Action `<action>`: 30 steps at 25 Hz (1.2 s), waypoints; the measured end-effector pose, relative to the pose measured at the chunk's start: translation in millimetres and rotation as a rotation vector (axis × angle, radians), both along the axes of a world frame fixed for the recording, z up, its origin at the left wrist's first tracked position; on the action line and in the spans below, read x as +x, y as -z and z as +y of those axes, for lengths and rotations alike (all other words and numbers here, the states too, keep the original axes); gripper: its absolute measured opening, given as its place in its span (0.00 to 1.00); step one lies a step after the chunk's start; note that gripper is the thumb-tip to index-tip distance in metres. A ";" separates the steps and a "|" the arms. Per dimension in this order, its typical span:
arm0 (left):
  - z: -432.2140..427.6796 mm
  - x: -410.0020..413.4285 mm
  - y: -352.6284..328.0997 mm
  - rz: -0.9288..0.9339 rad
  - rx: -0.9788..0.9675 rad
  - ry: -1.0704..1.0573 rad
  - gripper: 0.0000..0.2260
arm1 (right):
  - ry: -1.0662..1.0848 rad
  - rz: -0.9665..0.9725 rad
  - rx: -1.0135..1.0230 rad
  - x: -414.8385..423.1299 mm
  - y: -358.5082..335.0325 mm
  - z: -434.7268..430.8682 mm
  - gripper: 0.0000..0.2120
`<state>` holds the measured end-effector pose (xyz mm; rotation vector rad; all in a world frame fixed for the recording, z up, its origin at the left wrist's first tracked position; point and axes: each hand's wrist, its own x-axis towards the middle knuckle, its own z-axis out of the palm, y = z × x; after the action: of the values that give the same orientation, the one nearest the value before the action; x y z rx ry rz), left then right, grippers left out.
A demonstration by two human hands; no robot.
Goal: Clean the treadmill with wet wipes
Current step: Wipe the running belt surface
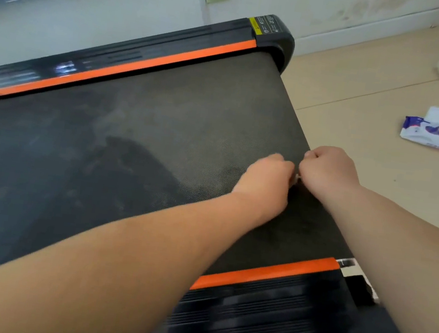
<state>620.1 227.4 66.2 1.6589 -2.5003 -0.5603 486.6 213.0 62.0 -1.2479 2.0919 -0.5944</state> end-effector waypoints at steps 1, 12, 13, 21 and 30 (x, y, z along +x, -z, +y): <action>-18.3 19.7 1.3 -0.018 -0.021 -0.079 0.06 | 0.012 0.001 0.008 1.6 -0.2 -0.8 0.11; -45.1 165.5 3.2 0.021 -0.061 -0.375 0.07 | -0.401 0.405 -0.118 81.5 0.4 -23.0 0.16; -44.0 174.6 5.4 0.032 -0.078 -0.449 0.07 | -0.417 0.423 -0.112 90.8 1.2 -25.5 0.16; -65.9 203.7 8.0 -0.002 -0.070 -0.319 0.08 | -0.435 0.337 -0.192 164.2 5.3 -62.9 0.15; -52.5 194.4 8.0 0.028 0.007 -0.110 0.08 | -0.281 0.196 -0.107 176.5 -10.3 -76.4 0.26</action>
<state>814.5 174.9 58.2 1.7655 -2.3734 -0.5774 663.1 136.7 72.3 -1.6859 2.0088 -0.4769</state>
